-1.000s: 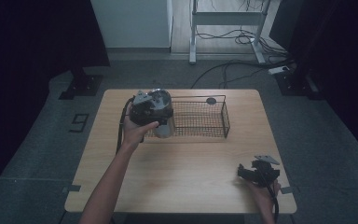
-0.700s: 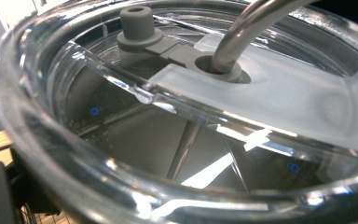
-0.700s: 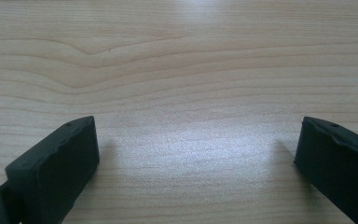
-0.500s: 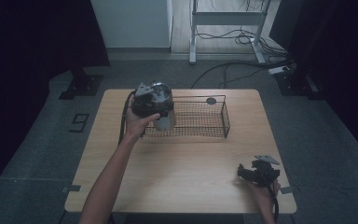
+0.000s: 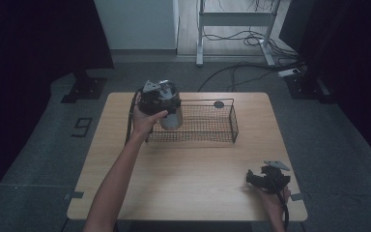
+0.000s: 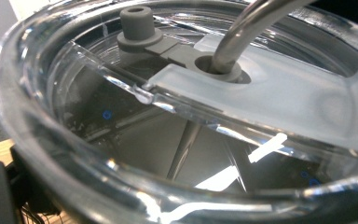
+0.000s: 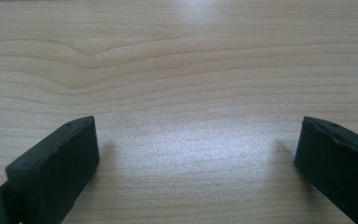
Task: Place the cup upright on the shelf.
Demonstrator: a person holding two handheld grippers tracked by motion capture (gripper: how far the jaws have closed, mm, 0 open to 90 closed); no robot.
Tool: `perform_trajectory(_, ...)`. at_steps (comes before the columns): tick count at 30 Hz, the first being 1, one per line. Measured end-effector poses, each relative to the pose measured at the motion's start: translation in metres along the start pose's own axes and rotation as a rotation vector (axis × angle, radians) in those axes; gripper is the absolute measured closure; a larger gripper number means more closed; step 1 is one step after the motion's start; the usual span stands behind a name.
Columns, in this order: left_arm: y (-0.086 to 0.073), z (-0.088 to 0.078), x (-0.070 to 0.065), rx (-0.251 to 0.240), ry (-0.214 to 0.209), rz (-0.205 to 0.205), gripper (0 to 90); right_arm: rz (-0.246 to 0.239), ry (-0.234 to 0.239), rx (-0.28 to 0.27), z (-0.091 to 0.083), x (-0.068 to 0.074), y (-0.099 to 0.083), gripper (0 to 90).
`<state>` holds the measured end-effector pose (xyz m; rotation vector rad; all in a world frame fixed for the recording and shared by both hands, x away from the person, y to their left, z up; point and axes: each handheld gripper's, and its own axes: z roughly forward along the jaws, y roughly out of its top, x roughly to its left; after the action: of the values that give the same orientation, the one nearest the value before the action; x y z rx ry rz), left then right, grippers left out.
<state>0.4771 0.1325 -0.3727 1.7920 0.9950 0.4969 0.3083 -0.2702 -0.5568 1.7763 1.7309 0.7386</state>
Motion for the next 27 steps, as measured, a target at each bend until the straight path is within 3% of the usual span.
perform_trajectory(11, 0.005, 0.02, -0.001, 0.031, 0.024, 0.007, 4.0, 0.0, 0.0, -0.001, 0.0, 0.0, 0.0, 0.0)
perform_trajectory(27, -0.013, 0.043, 0.008, 0.079, 0.067, 0.007, 4.0, 0.002, -0.001, 0.0, 0.0, 0.0, 0.0, 0.0)
